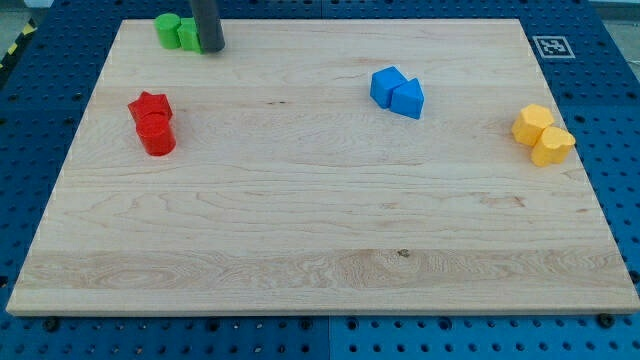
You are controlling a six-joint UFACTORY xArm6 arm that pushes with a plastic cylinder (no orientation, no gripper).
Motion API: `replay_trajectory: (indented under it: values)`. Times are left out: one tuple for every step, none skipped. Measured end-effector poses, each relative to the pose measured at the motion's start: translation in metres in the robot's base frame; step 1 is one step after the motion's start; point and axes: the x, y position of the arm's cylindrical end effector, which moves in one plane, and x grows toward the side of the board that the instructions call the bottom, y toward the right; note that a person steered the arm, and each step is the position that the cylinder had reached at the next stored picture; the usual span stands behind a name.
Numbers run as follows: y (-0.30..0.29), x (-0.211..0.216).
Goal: Move arm towards the center top
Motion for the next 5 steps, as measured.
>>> replay_trajectory:
  values:
    - [0.000, 0.000]
    - [0.000, -0.001]
    - [0.001, -0.001]
    - [0.022, -0.001]
    - [0.038, -0.001]
